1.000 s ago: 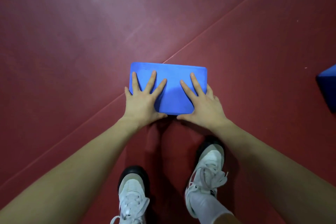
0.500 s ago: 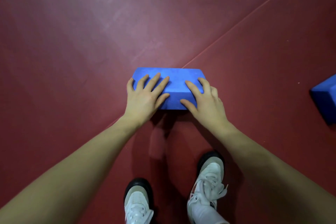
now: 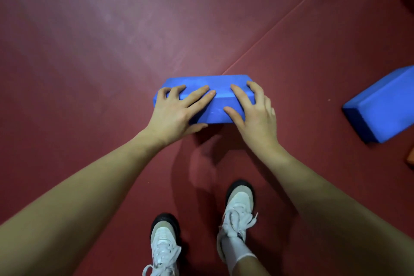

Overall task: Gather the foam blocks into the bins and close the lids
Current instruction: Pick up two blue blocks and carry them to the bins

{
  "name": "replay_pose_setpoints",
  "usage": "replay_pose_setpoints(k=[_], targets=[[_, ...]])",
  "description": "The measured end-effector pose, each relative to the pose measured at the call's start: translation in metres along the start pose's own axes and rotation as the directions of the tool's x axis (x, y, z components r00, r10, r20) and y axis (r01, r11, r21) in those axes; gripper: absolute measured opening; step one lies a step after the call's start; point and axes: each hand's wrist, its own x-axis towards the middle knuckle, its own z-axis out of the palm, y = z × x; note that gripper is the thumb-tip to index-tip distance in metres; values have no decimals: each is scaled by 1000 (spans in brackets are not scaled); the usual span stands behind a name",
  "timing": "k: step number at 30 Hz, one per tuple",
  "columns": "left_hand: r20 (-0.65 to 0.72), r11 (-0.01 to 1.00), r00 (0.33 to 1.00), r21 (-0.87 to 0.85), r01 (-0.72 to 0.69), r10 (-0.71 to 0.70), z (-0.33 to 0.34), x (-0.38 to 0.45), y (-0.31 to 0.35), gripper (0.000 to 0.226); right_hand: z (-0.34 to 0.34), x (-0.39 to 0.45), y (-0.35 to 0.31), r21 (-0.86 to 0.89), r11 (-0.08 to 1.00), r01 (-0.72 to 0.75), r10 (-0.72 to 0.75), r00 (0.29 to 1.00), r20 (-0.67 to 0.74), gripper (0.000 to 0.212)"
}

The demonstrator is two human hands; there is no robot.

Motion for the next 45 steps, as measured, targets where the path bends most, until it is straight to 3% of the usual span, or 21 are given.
replay_pose_setpoints(k=[7, 11, 15, 21, 30, 37, 41, 45], targets=[[-23, 994, 998, -96, -57, 55, -120, 94, 56, 68, -153, 8, 12, 60, 997, -44, 53, 986, -156, 53], [-61, 990, 998, -134, -32, 24, -171, 149, 99, 66, -232, 15, 26, 36, 989, -141, 145, 963, -228, 55], [-73, 985, 997, -171, -14, 1, -197, 204, 131, 65, -280, 23, 49, 137, 956, -259, 286, 929, -236, 60], [-50, 975, 999, -221, -24, 13, -209, 275, 159, 65, -334, 55, 88, 226, 942, -250, 308, 909, -280, 56], [65, 967, 998, -256, 10, 7, -194, 382, 196, 68, -369, 102, 162, 182, 911, -371, 412, 848, -334, 52], [268, 953, 960, -261, 155, -83, -148, 429, 257, 74, -358, 78, 240, 153, 828, -539, 560, 809, -178, 64], [346, 951, 923, -191, 243, -167, -108, 441, 296, 84, -341, 57, 300, 52, 809, -586, 588, 805, -82, 55], [398, 937, 881, -124, 327, -255, -60, 446, 336, 72, -320, 34, 362, 16, 807, -591, 590, 807, 16, 55]])
